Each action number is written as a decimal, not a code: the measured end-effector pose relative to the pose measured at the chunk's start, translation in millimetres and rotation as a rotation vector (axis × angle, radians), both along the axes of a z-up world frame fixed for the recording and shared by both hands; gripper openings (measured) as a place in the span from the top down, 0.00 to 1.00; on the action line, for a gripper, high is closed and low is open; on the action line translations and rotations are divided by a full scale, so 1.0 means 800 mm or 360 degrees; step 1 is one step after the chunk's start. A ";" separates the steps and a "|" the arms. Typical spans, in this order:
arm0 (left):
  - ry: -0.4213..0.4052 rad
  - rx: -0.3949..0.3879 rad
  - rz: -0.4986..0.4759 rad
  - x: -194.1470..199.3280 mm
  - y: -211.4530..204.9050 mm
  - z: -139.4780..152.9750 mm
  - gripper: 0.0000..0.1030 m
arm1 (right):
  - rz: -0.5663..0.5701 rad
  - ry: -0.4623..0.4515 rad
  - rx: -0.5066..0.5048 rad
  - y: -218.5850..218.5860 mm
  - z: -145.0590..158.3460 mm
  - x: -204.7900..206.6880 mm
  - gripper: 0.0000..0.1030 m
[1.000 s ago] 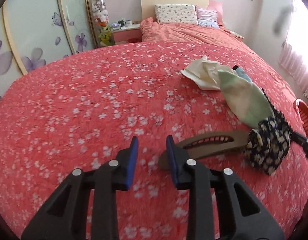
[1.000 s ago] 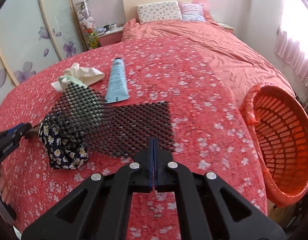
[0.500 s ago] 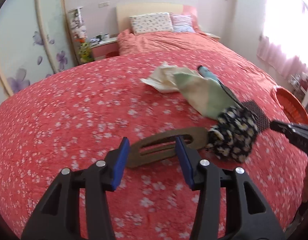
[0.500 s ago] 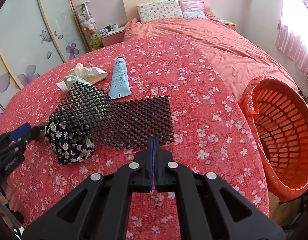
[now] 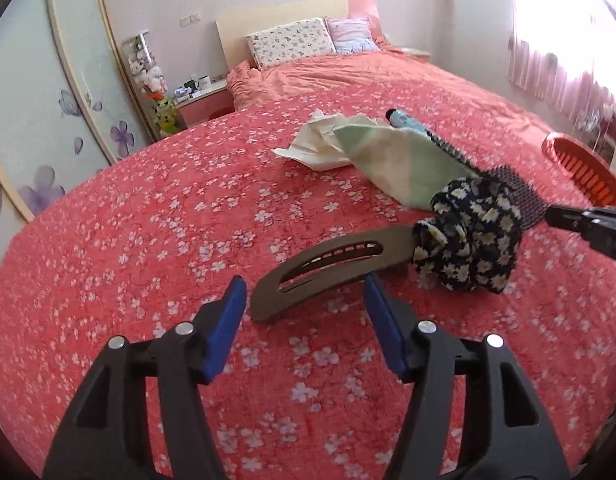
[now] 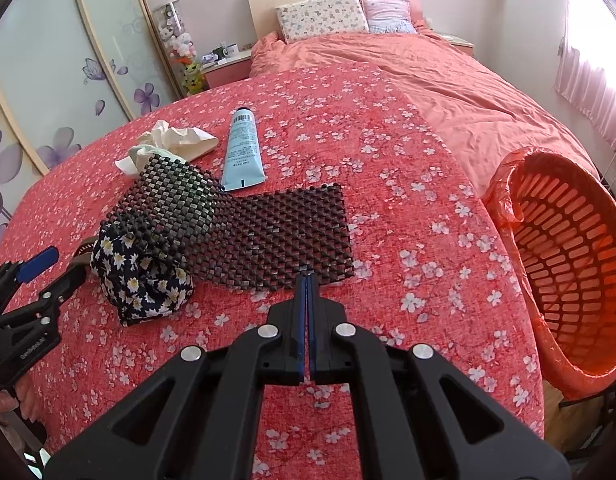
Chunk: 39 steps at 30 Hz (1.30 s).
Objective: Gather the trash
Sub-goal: 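Grasp the brown hair clip with the left tool while the right tool grasps the black mesh pad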
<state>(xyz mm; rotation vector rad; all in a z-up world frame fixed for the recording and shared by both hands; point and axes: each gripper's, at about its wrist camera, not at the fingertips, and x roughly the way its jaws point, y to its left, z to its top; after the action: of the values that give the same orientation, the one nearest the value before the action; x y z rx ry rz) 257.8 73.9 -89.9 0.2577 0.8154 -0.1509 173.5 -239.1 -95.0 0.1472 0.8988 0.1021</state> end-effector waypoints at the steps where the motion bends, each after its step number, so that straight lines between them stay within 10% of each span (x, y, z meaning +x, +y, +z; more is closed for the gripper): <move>1: 0.0006 0.0034 0.0009 0.006 -0.005 -0.002 0.41 | 0.0001 0.0002 0.0000 0.000 0.000 0.000 0.99; 8: 0.0118 -0.0062 0.0312 0.064 0.014 -0.008 0.60 | 0.0024 0.0002 0.0035 0.001 -0.001 0.008 0.97; 14: 0.0180 -0.0224 0.0454 0.083 0.054 -0.008 0.77 | 0.0042 -0.0038 0.0048 0.017 0.006 0.029 0.56; 21: 0.0173 -0.0283 0.0480 0.081 0.071 -0.008 0.75 | 0.0069 0.0008 -0.0055 0.047 -0.001 0.051 0.38; 30: 0.0167 -0.0300 0.0449 0.081 0.062 -0.008 0.69 | 0.0047 -0.0045 -0.0138 0.042 -0.002 0.037 0.87; 39: 0.0145 -0.0234 0.0411 0.094 0.049 -0.004 0.66 | -0.0062 -0.0077 -0.0021 0.003 0.006 0.025 0.90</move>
<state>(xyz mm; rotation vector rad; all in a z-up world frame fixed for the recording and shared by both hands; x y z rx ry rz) 333.0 113.5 -93.4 0.0060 0.9157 0.0208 193.2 -236.9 -90.0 0.1490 0.8477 0.0634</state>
